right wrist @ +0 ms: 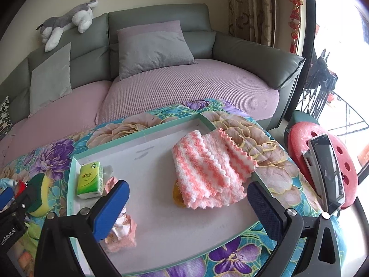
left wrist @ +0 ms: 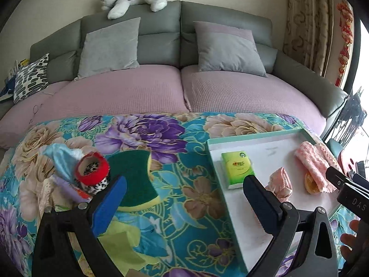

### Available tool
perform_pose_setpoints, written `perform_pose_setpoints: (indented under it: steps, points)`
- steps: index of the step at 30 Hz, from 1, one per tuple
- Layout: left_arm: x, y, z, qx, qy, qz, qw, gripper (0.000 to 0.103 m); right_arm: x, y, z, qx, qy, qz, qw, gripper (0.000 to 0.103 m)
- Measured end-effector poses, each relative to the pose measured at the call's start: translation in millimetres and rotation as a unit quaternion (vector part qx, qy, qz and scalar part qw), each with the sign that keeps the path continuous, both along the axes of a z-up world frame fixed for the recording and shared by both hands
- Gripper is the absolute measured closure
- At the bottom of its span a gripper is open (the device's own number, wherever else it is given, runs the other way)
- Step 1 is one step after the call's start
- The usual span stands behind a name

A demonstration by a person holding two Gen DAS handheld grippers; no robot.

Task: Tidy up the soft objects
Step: 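Move both grippers back from the tray to the pile of items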

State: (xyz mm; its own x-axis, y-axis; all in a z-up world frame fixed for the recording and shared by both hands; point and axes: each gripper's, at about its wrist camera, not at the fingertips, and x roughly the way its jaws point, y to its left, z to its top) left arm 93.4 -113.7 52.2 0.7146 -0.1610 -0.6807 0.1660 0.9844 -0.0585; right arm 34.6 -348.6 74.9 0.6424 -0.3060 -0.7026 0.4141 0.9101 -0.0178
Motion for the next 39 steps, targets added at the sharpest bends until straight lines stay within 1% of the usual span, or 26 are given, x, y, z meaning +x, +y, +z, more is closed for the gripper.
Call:
perform_pose_setpoints:
  steps: [3,7,11,14,18,21,25,30,32,35,39]
  points:
    - [-5,24,-3,0.003,0.004,0.023,0.9997,0.002,1,18,-1,-0.001,0.006,0.015,1.0,0.0]
    - [-6,62,-4,0.002,0.002,0.068,0.9977,0.002,5,45,-2,-0.004,0.01,0.038,0.999,0.0]
    - [-4,95,-7,-0.009,0.01,0.109,0.994,0.002,12,68,-6,0.021,0.013,0.058,0.998,0.0]
    - [-4,115,-8,-0.017,0.017,0.13,0.9912,0.002,17,89,-11,0.041,0.016,0.082,0.996,0.0]
    - [-7,144,-6,-0.028,0.016,0.155,0.9874,0.002,22,124,-14,0.037,0.021,0.124,0.991,0.0]
    - [-12,176,-4,-0.031,0.011,0.195,0.9803,0.002,26,149,-16,0.039,0.022,0.152,0.987,0.0]
    - [-20,219,-6,-0.032,0.014,0.25,0.9676,0.002,30,182,-24,0.048,0.033,0.188,0.98,0.0]
    - [-31,260,-10,-0.03,0.021,0.295,0.9549,0.002,34,218,-33,0.054,0.047,0.22,0.973,0.0]
    - [-34,272,-13,-0.031,0.023,0.308,0.9507,0.002,35,230,-37,0.057,0.052,0.233,0.97,0.0]
    - [-36,283,-18,-0.033,0.028,0.317,0.9476,0.002,37,246,-41,0.05,0.06,0.247,0.966,0.0]
    - [-31,286,-26,-0.045,0.04,0.306,0.9503,0.002,38,260,-46,0.049,0.064,0.254,0.964,0.0]
